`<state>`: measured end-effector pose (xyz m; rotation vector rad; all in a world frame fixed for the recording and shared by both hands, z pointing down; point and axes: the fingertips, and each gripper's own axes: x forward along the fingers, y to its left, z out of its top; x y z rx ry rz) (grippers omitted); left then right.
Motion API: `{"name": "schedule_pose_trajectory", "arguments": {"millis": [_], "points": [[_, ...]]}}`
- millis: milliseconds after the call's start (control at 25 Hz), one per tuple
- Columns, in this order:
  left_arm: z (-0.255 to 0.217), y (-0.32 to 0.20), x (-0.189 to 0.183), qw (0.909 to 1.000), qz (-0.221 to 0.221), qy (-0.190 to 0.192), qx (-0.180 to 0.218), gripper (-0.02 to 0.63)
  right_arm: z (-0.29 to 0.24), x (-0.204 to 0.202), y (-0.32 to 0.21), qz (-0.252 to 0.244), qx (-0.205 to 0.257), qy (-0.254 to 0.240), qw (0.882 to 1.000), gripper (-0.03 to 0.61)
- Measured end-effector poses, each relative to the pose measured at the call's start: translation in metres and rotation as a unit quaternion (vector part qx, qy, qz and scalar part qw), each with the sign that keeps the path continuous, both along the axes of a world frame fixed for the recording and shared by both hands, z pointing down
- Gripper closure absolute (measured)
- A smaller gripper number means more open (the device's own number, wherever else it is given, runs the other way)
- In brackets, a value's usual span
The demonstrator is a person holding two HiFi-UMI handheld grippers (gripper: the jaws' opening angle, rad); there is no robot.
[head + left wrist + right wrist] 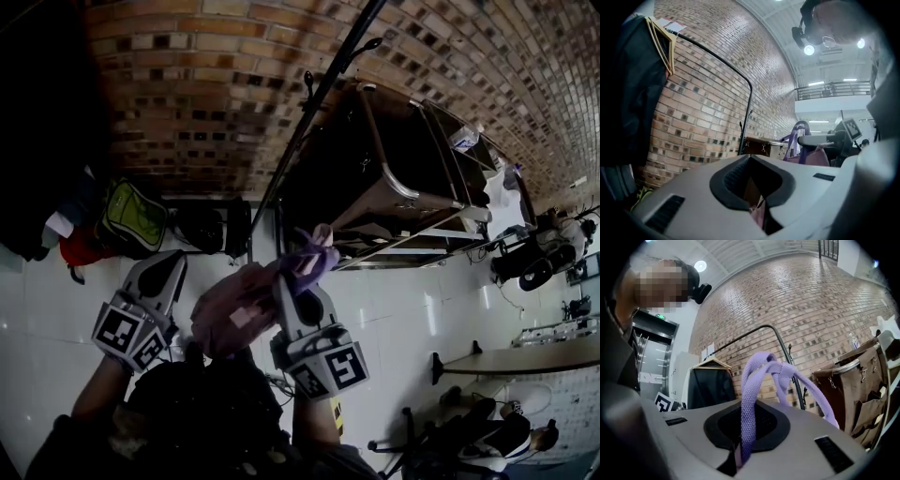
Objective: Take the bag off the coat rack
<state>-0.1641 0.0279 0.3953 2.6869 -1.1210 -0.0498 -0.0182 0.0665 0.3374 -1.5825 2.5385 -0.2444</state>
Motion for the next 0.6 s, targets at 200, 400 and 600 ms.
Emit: {"name": "schedule_pose_trajectory", "arguments": {"millis": [200,400,600], "points": [[-0.001,0.025,-0.013,1.0000,0.006,0.004,-0.001,0.588,0.002,-0.012,0.025,0.008,-0.003,-0.008,1.000,0.547],[-0.005,0.035,-0.016,0.9999,0.016,0.005,0.003,0.588,0.013,-0.012,0.039,0.025,-0.020,-0.013,0.999,0.546],[0.001,0.040,-0.020,0.9998,0.021,0.006,0.000,0.588,0.028,-0.016,0.045,0.034,-0.032,-0.005,0.999,0.548]]}}
